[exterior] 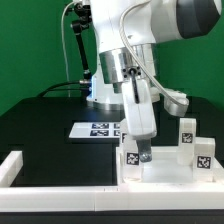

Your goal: Assemble square table

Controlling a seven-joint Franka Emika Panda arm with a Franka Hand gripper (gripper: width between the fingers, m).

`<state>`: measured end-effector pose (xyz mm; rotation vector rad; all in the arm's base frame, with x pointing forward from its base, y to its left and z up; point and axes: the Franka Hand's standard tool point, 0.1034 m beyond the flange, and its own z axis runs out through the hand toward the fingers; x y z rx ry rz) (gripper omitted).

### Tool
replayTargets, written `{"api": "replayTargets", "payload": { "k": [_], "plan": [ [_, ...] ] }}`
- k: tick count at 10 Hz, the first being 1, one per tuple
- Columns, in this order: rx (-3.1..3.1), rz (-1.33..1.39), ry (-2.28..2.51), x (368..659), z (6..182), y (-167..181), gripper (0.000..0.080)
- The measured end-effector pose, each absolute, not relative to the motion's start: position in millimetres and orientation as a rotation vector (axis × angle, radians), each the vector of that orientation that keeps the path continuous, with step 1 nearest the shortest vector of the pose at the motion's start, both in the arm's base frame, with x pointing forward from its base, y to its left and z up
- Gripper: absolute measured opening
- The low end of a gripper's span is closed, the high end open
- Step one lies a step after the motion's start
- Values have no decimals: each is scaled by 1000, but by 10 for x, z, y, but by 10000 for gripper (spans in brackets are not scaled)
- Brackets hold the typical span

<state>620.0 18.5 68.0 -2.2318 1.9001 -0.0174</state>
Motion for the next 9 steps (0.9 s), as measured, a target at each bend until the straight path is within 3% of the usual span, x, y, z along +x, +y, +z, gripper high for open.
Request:
{"api": "replayTargets", "payload": {
  "k": [1, 2, 5, 7, 9],
  "plan": [
    [-2415, -46, 1667, 6194, 678, 113, 632],
    [-2570, -56, 1430, 6168, 674, 107, 644],
    [-2740, -89, 1131, 6169, 673, 75, 649],
    [-3026, -138, 456, 6277, 765, 5, 649],
    [-3041, -114, 422, 6287, 753, 46, 649]
  ]
}}
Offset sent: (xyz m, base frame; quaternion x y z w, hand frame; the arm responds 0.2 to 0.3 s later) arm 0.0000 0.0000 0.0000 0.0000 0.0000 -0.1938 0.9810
